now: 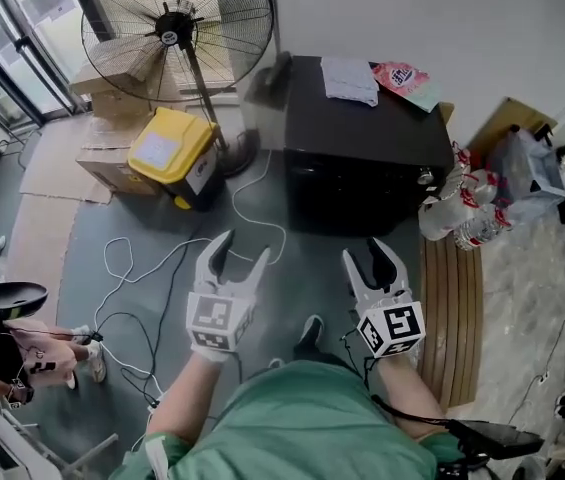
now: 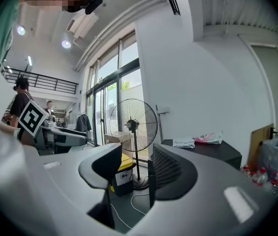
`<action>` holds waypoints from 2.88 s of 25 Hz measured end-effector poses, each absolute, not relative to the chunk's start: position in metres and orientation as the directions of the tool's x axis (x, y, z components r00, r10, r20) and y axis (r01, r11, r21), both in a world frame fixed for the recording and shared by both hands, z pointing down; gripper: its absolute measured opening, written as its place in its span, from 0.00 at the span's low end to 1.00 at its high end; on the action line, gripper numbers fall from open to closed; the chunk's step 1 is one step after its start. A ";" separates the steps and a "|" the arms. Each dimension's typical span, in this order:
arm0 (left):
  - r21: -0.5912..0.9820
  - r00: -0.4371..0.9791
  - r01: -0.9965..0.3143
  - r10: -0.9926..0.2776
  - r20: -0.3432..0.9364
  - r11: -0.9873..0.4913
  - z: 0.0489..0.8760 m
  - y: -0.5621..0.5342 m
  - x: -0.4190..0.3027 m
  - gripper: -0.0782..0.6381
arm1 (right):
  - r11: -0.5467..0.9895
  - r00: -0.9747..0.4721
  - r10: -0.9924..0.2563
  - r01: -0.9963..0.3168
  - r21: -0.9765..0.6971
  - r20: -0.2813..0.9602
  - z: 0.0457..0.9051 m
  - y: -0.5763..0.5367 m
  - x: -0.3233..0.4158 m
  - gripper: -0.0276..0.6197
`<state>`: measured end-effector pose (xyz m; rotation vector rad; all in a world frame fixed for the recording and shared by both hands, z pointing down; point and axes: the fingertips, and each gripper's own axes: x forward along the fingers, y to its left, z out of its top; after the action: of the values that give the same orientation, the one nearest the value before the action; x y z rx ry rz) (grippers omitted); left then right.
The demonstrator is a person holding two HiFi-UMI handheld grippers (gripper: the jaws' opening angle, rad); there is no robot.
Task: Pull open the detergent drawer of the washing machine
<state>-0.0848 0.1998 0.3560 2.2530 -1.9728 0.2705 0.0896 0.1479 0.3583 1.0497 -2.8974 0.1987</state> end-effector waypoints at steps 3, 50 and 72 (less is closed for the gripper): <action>-0.018 0.118 -0.992 -0.964 0.237 -0.126 0.359 0.171 -0.081 0.49 | 0.782 -0.792 -0.603 -0.610 -0.124 0.092 0.363 0.115 0.085 0.34; 0.070 0.531 -0.828 -0.740 0.412 -0.556 0.462 -0.104 -0.197 0.48 | 0.548 -0.600 -0.718 -0.799 -0.245 0.353 0.512 -0.107 -0.039 0.34; 0.119 0.460 -0.870 -0.701 0.545 -0.479 0.521 -0.141 -0.170 0.48 | 0.467 -0.836 -0.447 -0.521 -0.714 0.318 0.689 -0.189 -0.054 0.40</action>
<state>-0.1704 -0.1406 0.5210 2.3331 -1.3227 0.6091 -0.0540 -0.1895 0.6889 0.8660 -2.6167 1.3201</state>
